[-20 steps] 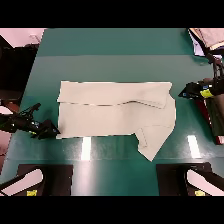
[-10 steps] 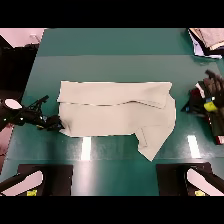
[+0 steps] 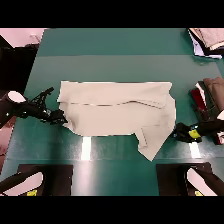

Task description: Fold the shirts.

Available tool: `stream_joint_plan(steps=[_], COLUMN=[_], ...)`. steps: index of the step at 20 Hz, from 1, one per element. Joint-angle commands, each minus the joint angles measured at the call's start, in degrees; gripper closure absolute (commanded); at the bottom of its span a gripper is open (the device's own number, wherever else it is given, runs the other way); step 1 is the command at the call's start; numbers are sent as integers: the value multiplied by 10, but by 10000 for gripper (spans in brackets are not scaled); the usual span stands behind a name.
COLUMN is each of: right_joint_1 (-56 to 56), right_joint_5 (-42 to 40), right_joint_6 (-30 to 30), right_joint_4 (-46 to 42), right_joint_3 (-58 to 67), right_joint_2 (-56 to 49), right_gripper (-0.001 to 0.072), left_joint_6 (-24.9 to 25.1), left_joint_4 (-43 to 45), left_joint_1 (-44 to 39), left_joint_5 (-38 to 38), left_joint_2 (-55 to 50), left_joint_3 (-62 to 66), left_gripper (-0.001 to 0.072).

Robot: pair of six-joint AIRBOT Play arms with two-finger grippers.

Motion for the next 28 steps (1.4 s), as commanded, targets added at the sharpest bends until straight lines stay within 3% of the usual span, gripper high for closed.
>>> stream_joint_plan(steps=[1,11,12,13,14,16,20,23,25,28], right_joint_1=[40,115,116,116,116,116,93,90,90,90], right_joint_5=[-57,-133,-133,-133,-134,-125,11,119,155,161], right_joint_6=[24,57,57,55,54,40,19,20,23,26], right_joint_4=[4,2,3,2,2,-2,-34,-120,-159,-178], right_joint_3=[-35,-35,-35,-35,-35,-32,48,117,153,186], right_joint_2=[5,5,5,5,5,5,12,72,121,164], right_gripper=[397,407,447,579,642,696,697,698,699,699], left_joint_6=[0,0,0,0,0,0,-1,-7,-20,-34], left_joint_4=[-2,-2,-2,-2,-2,0,8,7,8,22], left_joint_1=[-5,-5,-5,-5,-5,-4,-5,-5,-5,-5], left_joint_5=[-1,-3,-3,-3,-3,-5,-26,-113,-163,-162], left_joint_2=[1,1,1,1,1,2,77,160,205,247], left_joint_3=[3,3,3,3,3,3,6,5,6,6], left_gripper=[687,687,687,687,687,687,689,688,688,687])
